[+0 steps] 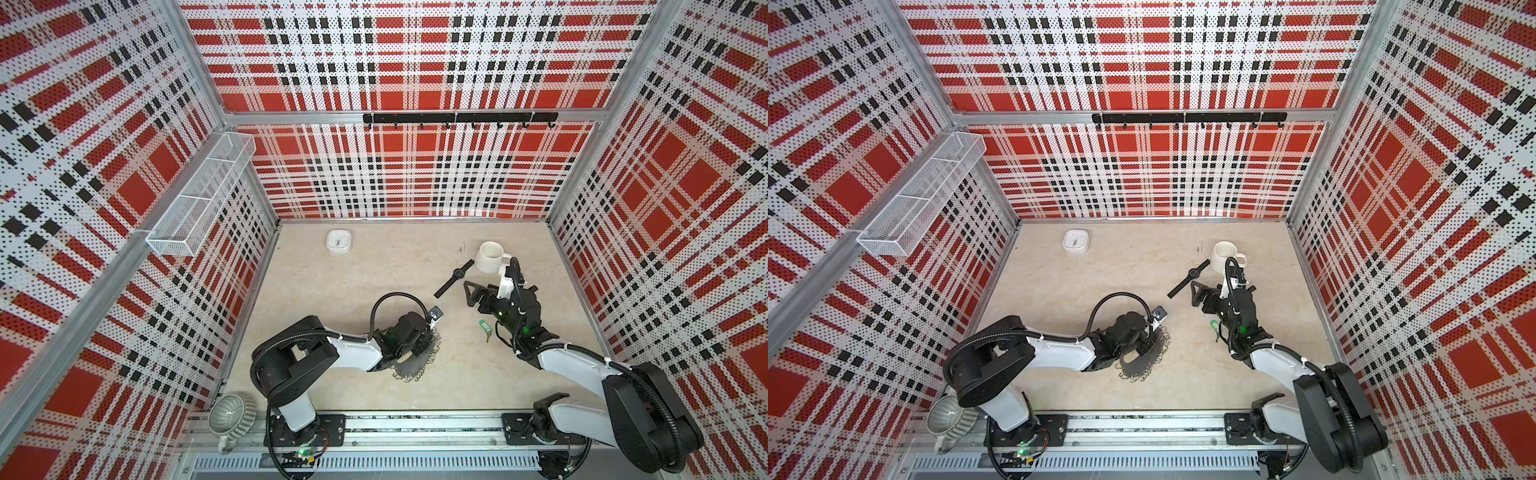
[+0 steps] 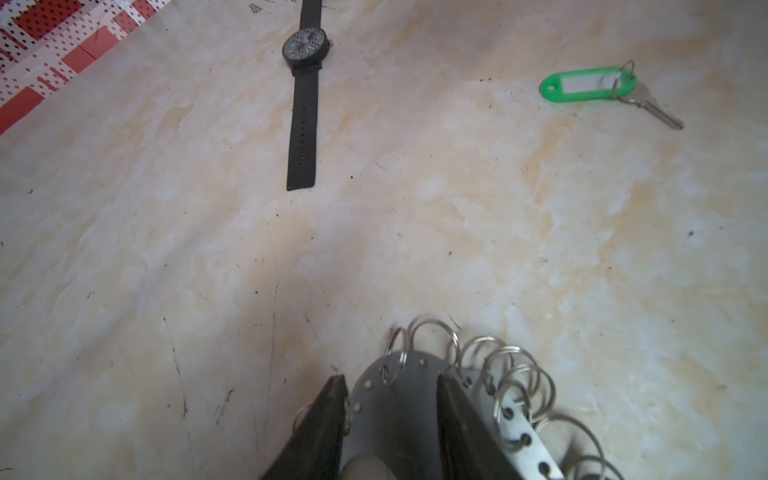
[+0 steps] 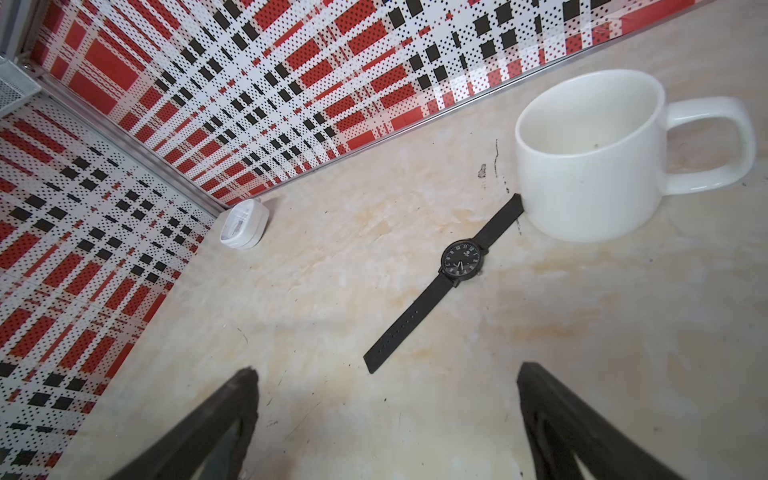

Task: Put the keys on the keyring
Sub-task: 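Lift the keyring plate with the left gripper while the right gripper reaches toward it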

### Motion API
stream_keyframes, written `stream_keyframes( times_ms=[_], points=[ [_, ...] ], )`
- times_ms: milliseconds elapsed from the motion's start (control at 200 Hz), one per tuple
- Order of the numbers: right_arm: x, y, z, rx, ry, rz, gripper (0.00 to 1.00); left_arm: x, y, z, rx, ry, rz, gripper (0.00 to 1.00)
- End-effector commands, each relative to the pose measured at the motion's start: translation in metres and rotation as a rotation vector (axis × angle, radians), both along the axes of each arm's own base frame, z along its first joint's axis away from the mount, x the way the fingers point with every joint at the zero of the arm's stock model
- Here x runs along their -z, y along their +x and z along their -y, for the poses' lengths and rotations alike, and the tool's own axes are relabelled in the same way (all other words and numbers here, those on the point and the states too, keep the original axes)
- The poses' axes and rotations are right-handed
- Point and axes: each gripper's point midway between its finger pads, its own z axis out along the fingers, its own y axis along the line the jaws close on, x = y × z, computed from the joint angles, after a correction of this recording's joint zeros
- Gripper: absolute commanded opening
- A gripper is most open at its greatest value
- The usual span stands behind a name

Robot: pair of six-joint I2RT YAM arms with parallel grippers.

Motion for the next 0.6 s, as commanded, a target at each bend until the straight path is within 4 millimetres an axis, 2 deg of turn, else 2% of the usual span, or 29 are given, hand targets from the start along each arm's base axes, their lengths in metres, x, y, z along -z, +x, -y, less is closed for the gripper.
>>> stream_keyframes(
  times_ms=[0,170,591],
  points=[
    [-0.007,-0.002,0.001,0.004,0.004,0.031,1.0,0.001,0.003,0.008,0.018,0.019,0.011,0.37],
    [-0.008,-0.002,0.003,0.014,0.002,0.035,1.0,0.009,0.007,0.009,0.007,0.057,0.005,0.34],
    [-0.011,-0.003,0.005,0.023,0.002,0.047,1.0,0.013,0.013,0.009,-0.009,0.081,0.015,0.27]
  ],
)
